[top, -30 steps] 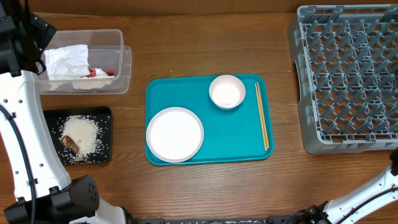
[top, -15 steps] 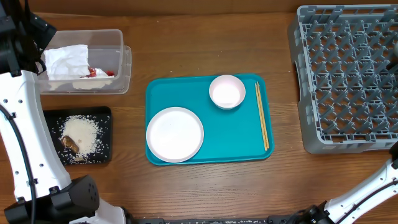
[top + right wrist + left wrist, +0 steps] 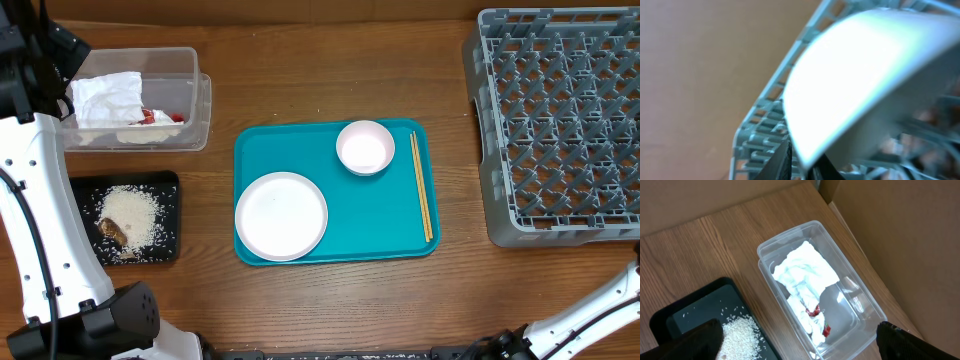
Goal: Sort waste into correct bins and load items into the dishwasher
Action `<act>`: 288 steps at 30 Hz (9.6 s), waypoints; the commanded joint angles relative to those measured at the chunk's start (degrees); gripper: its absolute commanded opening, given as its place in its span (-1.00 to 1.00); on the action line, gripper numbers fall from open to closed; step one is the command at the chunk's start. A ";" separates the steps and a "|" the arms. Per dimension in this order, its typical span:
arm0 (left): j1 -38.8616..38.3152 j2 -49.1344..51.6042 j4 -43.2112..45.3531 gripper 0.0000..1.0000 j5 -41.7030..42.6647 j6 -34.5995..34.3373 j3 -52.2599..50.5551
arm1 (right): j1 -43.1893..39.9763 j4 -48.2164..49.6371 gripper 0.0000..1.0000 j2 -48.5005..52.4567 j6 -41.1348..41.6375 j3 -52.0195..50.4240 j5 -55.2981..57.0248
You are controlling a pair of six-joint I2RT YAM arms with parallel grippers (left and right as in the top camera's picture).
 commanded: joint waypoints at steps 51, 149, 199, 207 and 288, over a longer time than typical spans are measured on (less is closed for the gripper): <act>-0.04 0.26 0.02 1.00 -0.98 -0.35 0.11 | 10.10 -18.03 -0.78 -7.48 -1.18 0.83 66.84; -0.04 0.26 0.02 0.99 -0.98 -0.35 0.11 | 5.35 -35.50 -0.92 -18.10 19.87 -13.68 68.89; -0.04 0.26 0.02 1.00 -0.98 -0.35 0.11 | 5.18 -18.73 -0.92 -14.71 10.25 -13.68 65.09; -0.04 0.26 0.02 1.00 -0.98 -0.35 0.11 | 5.18 -15.23 -0.88 -13.42 9.86 -13.22 65.07; -0.04 0.26 0.02 1.00 -0.98 -0.35 0.11 | 91.54 -40.13 -0.57 -11.91 7.87 -11.08 74.62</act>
